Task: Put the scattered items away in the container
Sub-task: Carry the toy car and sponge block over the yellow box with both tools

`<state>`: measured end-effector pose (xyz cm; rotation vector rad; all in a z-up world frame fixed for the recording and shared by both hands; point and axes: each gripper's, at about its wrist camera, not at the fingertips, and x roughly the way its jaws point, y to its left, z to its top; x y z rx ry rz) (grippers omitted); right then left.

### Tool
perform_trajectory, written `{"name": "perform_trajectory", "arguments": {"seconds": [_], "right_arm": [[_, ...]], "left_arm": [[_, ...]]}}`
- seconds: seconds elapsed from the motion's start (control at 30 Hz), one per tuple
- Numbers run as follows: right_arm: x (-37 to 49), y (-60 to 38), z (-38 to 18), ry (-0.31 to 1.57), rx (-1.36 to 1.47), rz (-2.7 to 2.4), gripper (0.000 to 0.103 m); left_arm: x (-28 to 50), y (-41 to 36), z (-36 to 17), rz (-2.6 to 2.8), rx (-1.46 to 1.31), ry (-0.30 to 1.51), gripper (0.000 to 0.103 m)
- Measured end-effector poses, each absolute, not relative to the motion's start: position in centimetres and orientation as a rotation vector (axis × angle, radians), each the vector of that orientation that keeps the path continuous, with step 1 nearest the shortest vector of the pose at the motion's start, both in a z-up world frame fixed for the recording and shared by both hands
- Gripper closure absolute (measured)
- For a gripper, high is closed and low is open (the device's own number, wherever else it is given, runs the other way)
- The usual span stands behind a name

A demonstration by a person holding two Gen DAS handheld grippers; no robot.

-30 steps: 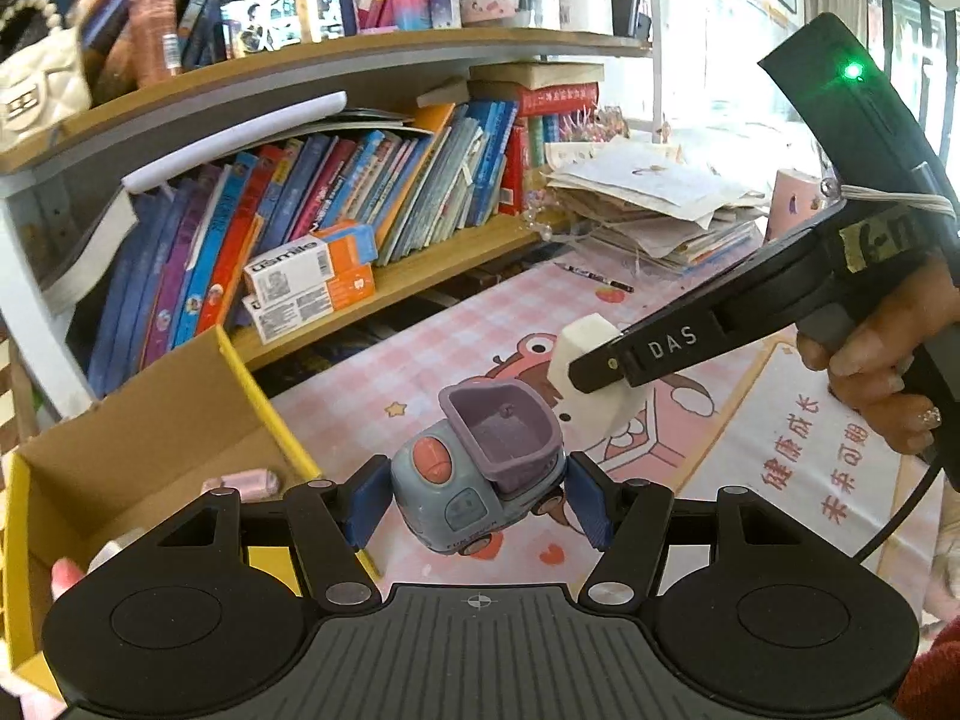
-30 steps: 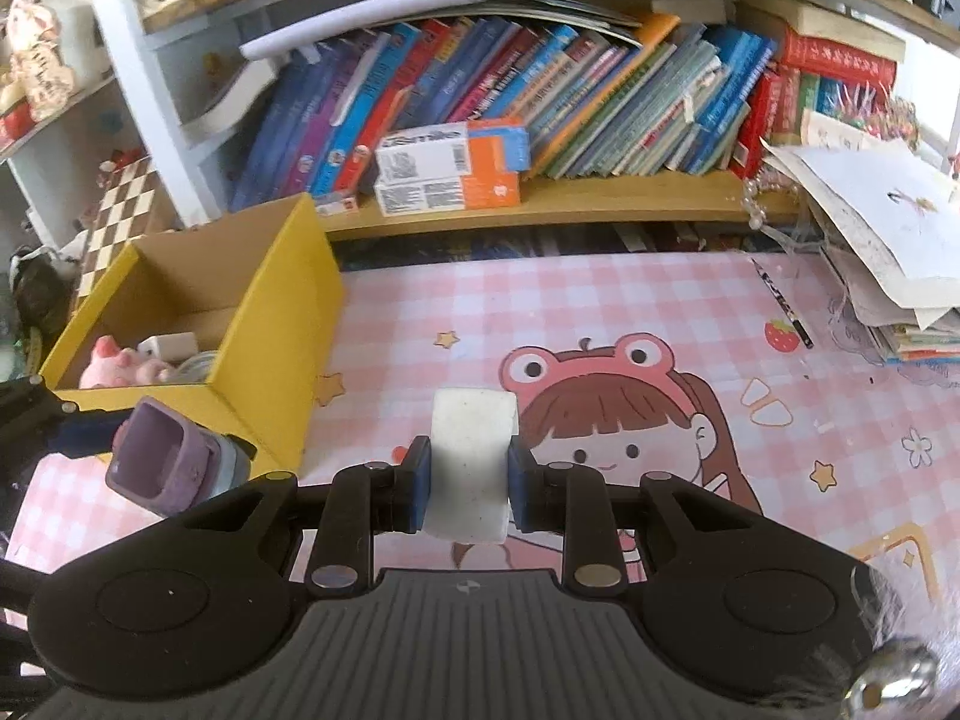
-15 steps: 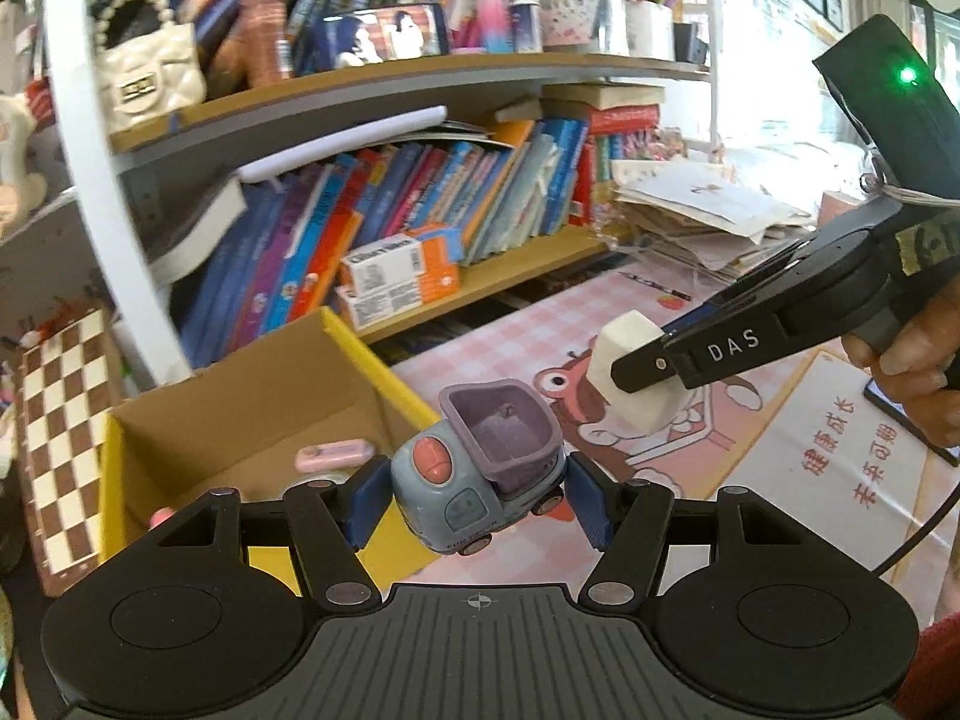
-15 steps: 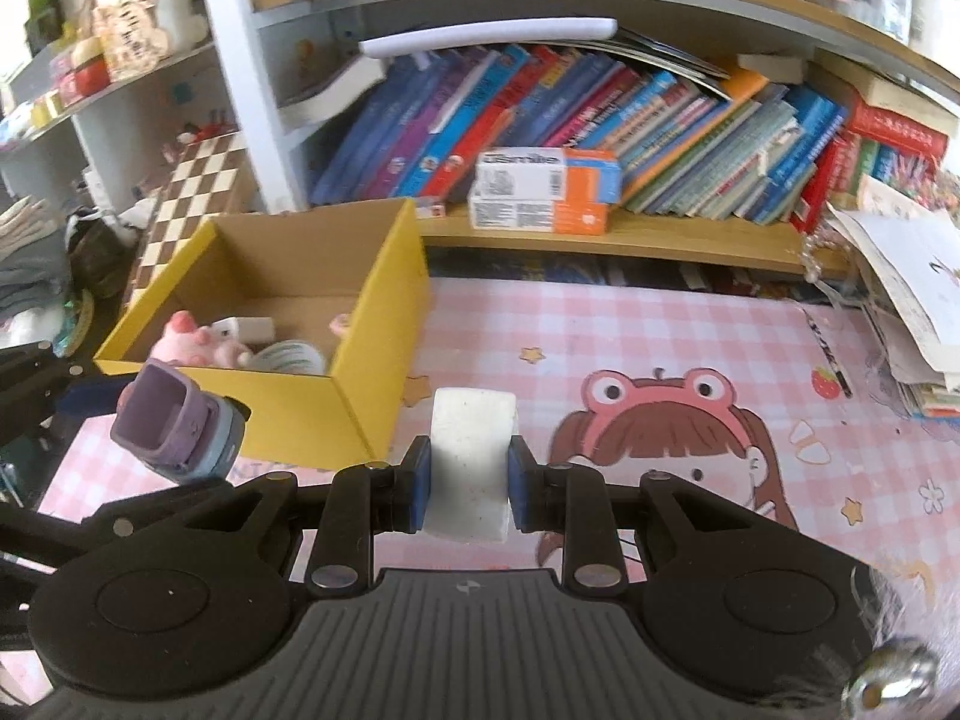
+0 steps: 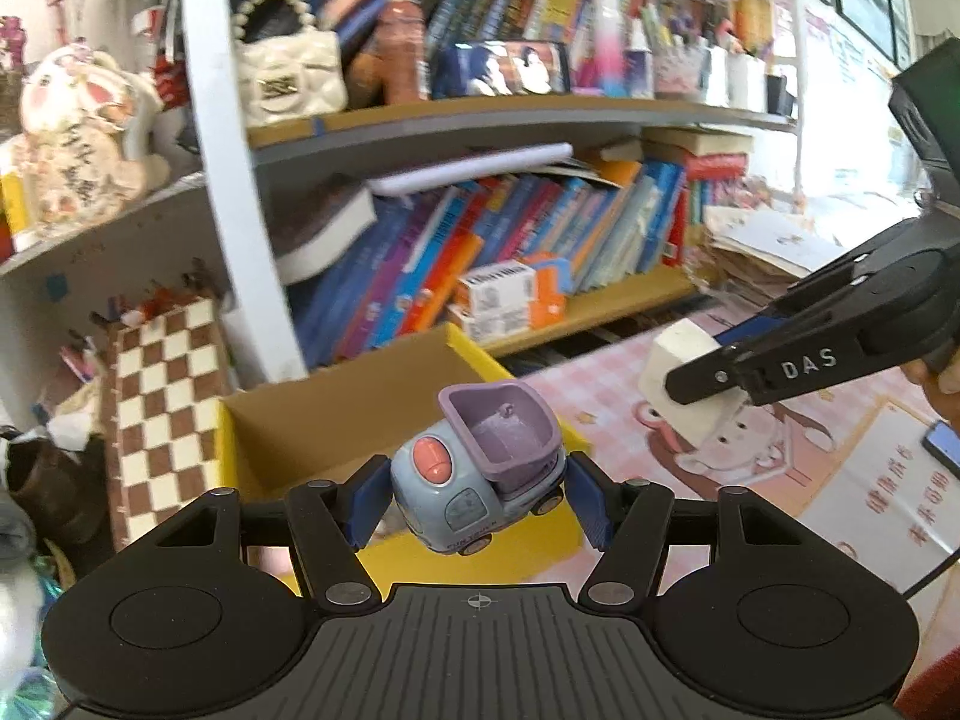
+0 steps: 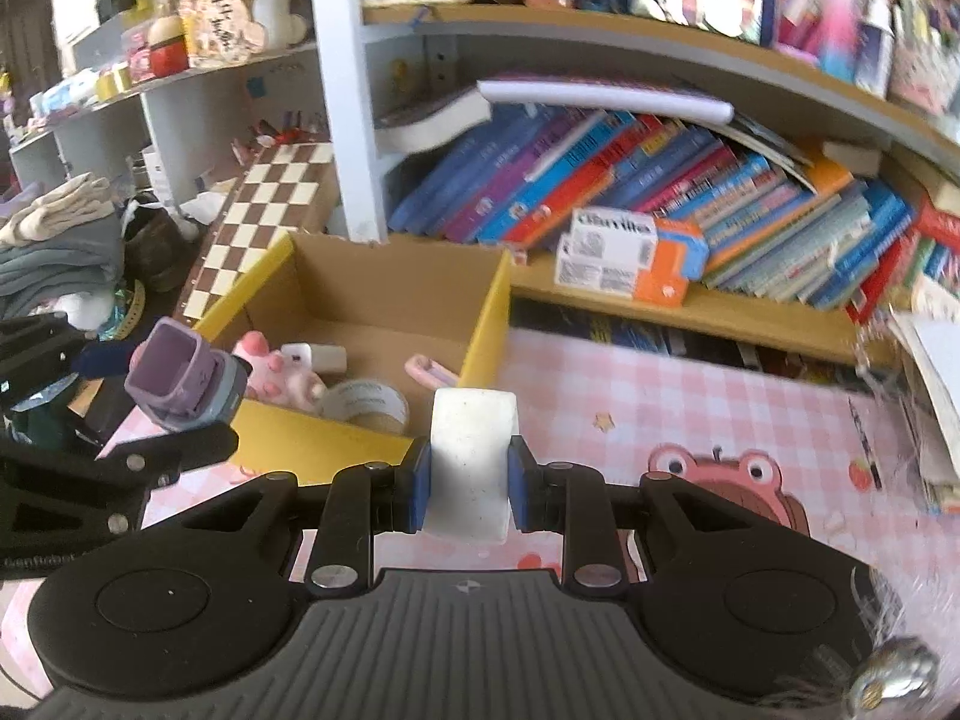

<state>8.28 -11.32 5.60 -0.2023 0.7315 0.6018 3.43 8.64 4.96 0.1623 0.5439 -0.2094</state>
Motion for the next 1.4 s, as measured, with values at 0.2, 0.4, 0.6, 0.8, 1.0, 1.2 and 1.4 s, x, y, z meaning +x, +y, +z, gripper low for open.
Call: {"name": "perform_trajectory", "arguments": {"seconds": [0.2, 0.4, 0.6, 0.8, 1.0, 1.2, 1.4], "right_arm": [[8.9, -8.9, 6.8, 0.699, -0.243, 0.648, 0.079], [10.0, -6.5, 7.9, 0.664, -0.283, 0.689, 0.079], [11.8, -4.2, 8.5, 0.637, -0.297, 0.718, 0.079], [14.7, -2.5, 7.9, 0.643, -0.273, 0.71, 0.079], [16.6, -1.3, 6.6, 0.67, -0.289, 0.723, 0.079], [18.5, -0.4, 5.1, 0.706, -0.3, 0.725, 0.079], [20.1, 0.4, 3.9, 0.73, -0.311, 0.73, 0.079]], "left_arm": [[4.7, 10.2, 6.0, -0.174, 0.163, 0.513, 0.04], [6.3, 11.2, 6.8, -0.158, 0.163, 0.492, 0.04], [8.1, 12.1, 7.3, -0.144, 0.158, 0.477, 0.04], [10.4, 12.7, 6.9, -0.121, 0.14, 0.482, 0.04], [12.3, 13.3, 6.0, -0.106, 0.14, 0.502, 0.04], [14.5, 13.9, 4.4, -0.088, 0.14, 0.552, 0.04], [16.5, 14.4, 2.9, -0.07, 0.138, 0.597, 0.04]]}}
